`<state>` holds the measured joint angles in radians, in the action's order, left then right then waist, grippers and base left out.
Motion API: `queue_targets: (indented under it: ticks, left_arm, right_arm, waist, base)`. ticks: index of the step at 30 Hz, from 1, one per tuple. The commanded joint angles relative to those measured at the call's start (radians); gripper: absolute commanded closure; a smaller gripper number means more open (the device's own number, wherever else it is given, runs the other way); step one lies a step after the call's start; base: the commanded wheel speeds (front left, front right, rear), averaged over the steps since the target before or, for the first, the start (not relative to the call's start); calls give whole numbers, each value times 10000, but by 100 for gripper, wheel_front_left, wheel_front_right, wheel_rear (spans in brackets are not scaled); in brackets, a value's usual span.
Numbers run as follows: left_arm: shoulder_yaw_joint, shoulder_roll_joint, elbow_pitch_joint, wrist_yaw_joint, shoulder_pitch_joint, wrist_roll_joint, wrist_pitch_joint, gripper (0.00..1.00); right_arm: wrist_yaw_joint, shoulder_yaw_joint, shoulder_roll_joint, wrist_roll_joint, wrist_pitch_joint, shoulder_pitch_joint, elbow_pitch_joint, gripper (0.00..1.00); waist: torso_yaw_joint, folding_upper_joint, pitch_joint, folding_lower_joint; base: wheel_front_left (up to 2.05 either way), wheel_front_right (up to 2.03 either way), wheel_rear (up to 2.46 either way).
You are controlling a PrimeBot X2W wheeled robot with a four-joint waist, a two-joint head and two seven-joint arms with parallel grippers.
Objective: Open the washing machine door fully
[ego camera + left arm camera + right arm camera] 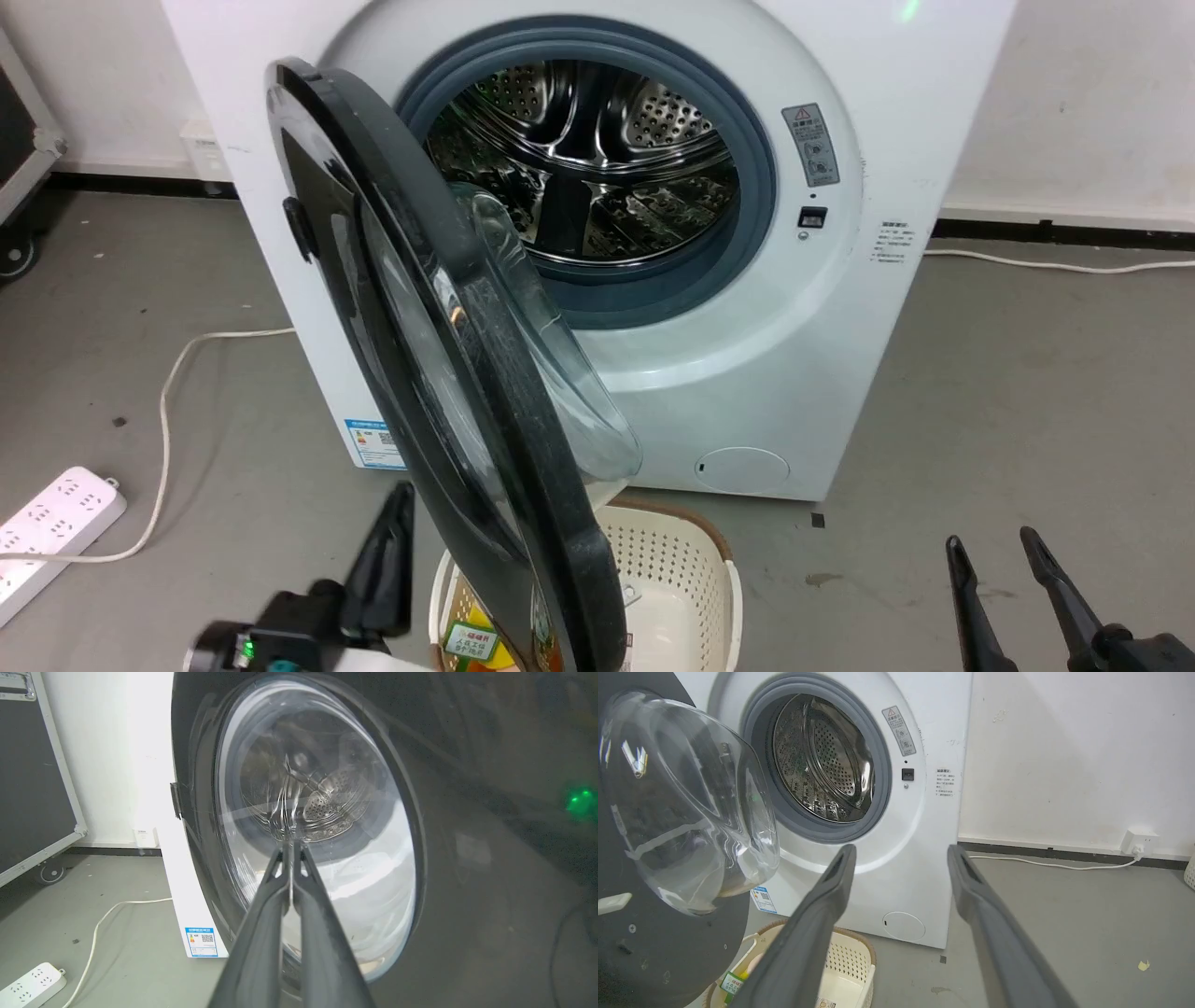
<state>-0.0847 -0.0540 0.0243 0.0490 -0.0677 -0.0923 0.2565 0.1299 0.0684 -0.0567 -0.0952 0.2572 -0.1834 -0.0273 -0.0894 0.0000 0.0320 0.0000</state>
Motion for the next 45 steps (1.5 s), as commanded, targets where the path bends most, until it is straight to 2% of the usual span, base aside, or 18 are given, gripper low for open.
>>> queue_targets:
  ticks: [1, 8, 14, 18, 26, 35, 41, 45]
  left_arm:
    - [80, 0, -266, 38, 10, -80, 53, 100]
    - [691, 32, -2480, -510, 606, -695, 53, 100]
    - [265, 35, -4359, -659, 1243, -665, 53, 100]
    - [-425, 36, -4878, -552, 1368, -451, 53, 100]
    - [-2149, 16, -4470, 7, 856, -189, -228, 100]
    - [-4048, -85, -2953, 544, 373, -401, -1040, 100]
    - [-4527, -158, -1481, 652, 101, -1033, -1219, 100]
    - [-4468, -188, -741, 585, 152, -1126, -1261, 100]
  right_arm:
    - [8, 31, 59, -138, 44, 27, 48, 0]
    - [8, 78, 62, -346, 44, 18, 186, 0]
    - [8, 78, 63, -441, 45, 42, 322, 0]
    - [8, 60, 63, -497, 45, 35, 418, 0]
    - [8, 81, 64, -655, 45, -6, 535, 0]
    - [8, 33, 64, -749, 45, 70, 731, 0]
    - [8, -60, 64, -847, 45, 127, 881, 0]
    - [8, -116, 64, -906, 45, 146, 935, 0]
  waist:
    - [-42, 0, 28, 0]
    - [-144, 0, 92, 0]
    - [-190, 0, 184, 0]
    - [-191, 0, 265, 0]
    - [-278, 0, 273, 0]
    - [-412, 0, 207, 0]
    - [-465, 0, 168, 0]
    - [-492, 0, 144, 0]
  base:
    - [0, 0, 0]
    - [0, 0, 0]
    - [0, 0, 0]
    - [0, 0, 0]
    - [0, 0, 0]
    - [0, 0, 0]
    - [0, 0, 0]
    - [0, 0, 0]
